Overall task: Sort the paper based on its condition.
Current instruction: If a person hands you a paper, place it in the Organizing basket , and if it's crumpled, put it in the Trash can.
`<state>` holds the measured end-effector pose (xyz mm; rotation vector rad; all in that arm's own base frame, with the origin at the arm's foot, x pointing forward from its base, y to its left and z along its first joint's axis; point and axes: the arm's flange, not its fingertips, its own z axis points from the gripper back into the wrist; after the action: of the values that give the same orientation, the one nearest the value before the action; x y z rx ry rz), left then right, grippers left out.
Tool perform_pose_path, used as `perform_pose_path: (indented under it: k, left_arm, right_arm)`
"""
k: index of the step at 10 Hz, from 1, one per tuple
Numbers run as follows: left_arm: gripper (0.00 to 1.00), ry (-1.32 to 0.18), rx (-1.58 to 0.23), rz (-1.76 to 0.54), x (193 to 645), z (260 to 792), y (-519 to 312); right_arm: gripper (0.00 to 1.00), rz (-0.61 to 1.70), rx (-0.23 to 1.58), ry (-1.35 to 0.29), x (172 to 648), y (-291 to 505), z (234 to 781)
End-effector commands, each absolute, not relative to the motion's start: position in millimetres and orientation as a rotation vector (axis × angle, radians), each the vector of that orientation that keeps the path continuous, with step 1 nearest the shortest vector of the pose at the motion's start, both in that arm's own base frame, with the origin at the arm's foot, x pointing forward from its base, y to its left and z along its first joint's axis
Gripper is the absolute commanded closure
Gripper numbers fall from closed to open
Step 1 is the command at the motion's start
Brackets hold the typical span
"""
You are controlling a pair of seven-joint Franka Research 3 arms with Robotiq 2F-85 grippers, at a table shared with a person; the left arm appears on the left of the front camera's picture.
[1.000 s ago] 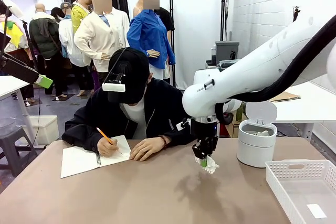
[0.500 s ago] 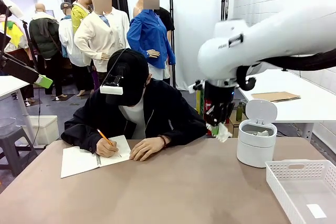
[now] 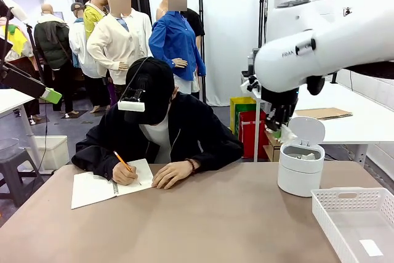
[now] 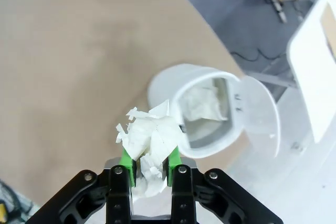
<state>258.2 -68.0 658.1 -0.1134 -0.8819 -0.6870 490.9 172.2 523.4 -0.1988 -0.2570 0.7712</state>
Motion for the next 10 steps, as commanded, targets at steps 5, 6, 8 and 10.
perform_pose_path:
  k: [5, 6, 8, 10]
  left_arm:
    - [0.00, -0.883, -0.113, -0.685, 258.4, 658.5, -67.4]
    - [0.00, -0.883, -0.113, -0.685, 258.4, 658.5, -67.4]
    - [0.00, -0.883, -0.113, -0.685, 258.4, 658.5, -67.4]
    - [0.00, -0.883, -0.113, -0.685, 258.4, 658.5, -67.4]
  right_arm:
    - [0.72, 0.692, -0.354, -0.302, 521.5, 128.2, 481.8]
    - [0.72, 0.676, -0.368, -0.292, 528.6, 122.0, 473.5]
    - [0.72, 0.650, -0.368, -0.285, 539.7, 110.7, 460.5]
    - [0.72, 0.630, -0.394, -0.306, 544.0, 107.1, 453.9]
